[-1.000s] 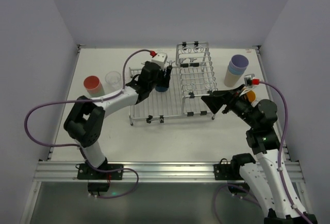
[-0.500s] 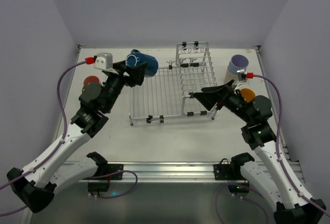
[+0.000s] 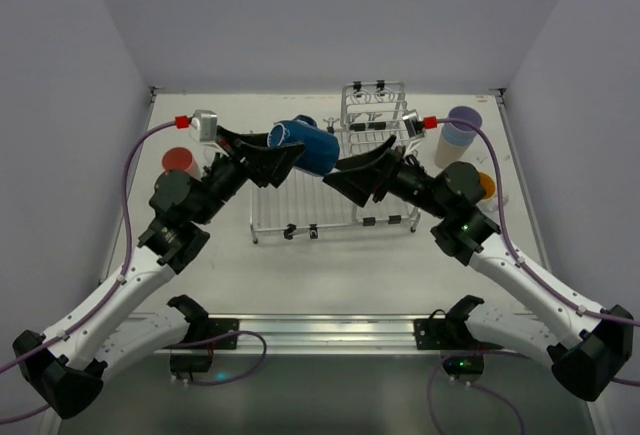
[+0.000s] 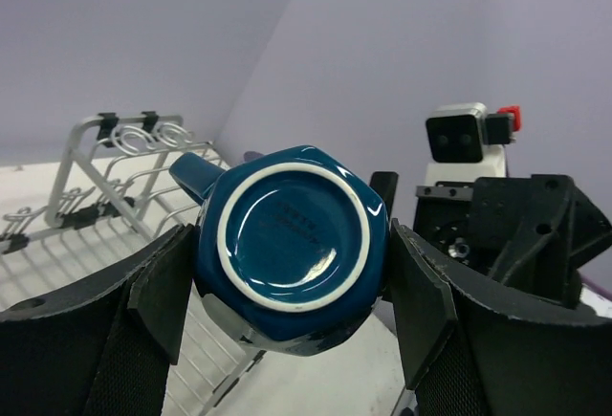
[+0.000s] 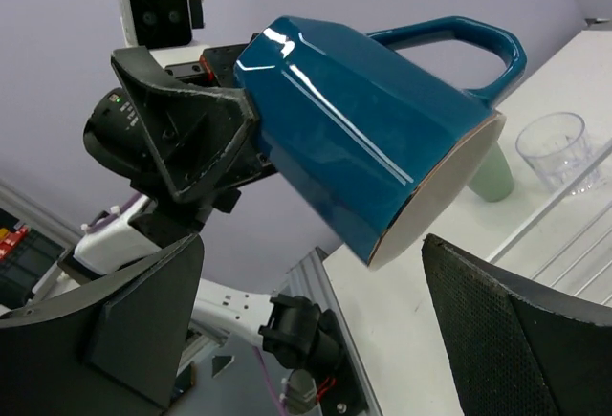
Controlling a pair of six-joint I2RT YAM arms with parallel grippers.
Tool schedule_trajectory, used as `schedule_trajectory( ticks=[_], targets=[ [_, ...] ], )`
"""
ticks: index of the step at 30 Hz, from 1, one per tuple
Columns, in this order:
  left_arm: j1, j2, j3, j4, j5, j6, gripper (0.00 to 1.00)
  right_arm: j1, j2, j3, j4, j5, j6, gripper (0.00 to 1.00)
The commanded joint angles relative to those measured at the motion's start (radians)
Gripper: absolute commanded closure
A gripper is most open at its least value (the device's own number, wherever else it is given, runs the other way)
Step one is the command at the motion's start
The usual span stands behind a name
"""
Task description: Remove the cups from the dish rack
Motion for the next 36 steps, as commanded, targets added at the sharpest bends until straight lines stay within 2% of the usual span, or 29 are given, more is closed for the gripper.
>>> schedule_trajectory(
  ticks=[1, 7, 13, 16, 18, 20, 21, 22, 23, 24, 25, 27, 31, 35, 36],
  targets=[
    [-0.001, -0.034, 0.003, 0.251, 0.081, -0.104, 0.81, 0.015, 0.021, 0.058, 0.111, 0.057, -0.004, 0.01],
    [-0.002, -0.037, -0.02, 0.32, 0.137, -0.187, 0.82, 0.02, 0.021, 0.046, 0.148, 0.06, -0.007, 0.02],
    [-0.002, -0.025, -0.071, 0.407, 0.144, -0.259, 0.83, 0.023, 0.067, 0.09, 0.281, -0.075, 0.039, 0.15],
    [-0.002, -0.027, -0.101, 0.453, 0.136, -0.284, 0.79, 0.026, 0.087, 0.089, 0.362, -0.095, 0.08, 0.31],
    [-0.002, -0.025, -0.114, 0.466, 0.128, -0.288, 0.75, 0.024, 0.102, 0.086, 0.403, -0.098, 0.115, 0.47],
    [-0.004, -0.024, -0.123, 0.475, 0.124, -0.299, 0.64, 0.024, 0.119, 0.086, 0.456, -0.107, 0.151, 0.64],
    [-0.002, -0.024, -0.128, 0.474, 0.124, -0.297, 0.58, 0.024, 0.122, 0.083, 0.472, -0.109, 0.161, 0.8],
    [-0.004, -0.024, -0.128, 0.464, 0.124, -0.296, 0.42, 0.026, 0.122, 0.08, 0.487, -0.103, 0.172, 0.89],
    [-0.004, -0.024, -0.128, 0.458, 0.125, -0.293, 0.34, 0.024, 0.114, 0.075, 0.484, -0.092, 0.172, 0.96],
    [-0.002, -0.024, -0.126, 0.451, 0.127, -0.288, 0.25, 0.024, 0.11, 0.075, 0.473, -0.083, 0.169, 1.0],
    [-0.002, -0.025, -0.115, 0.42, 0.128, -0.272, 0.1, 0.026, 0.101, 0.078, 0.422, -0.077, 0.142, 1.0],
    [-0.004, -0.037, -0.092, 0.354, 0.116, -0.238, 0.0, 0.024, 0.075, 0.1, 0.343, -0.069, 0.106, 1.0],
    [-0.004, -0.086, -0.025, 0.146, 0.072, -0.111, 0.0, 0.024, 0.025, 0.133, 0.084, -0.061, -0.013, 1.0],
    [-0.002, -0.14, 0.023, -0.035, -0.045, -0.006, 0.0, 0.029, -0.011, 0.172, -0.122, -0.086, -0.093, 1.0],
    [-0.002, -0.151, 0.033, -0.107, -0.063, 0.041, 0.0, 0.034, -0.018, 0.182, -0.216, -0.113, -0.111, 1.0]
  ],
)
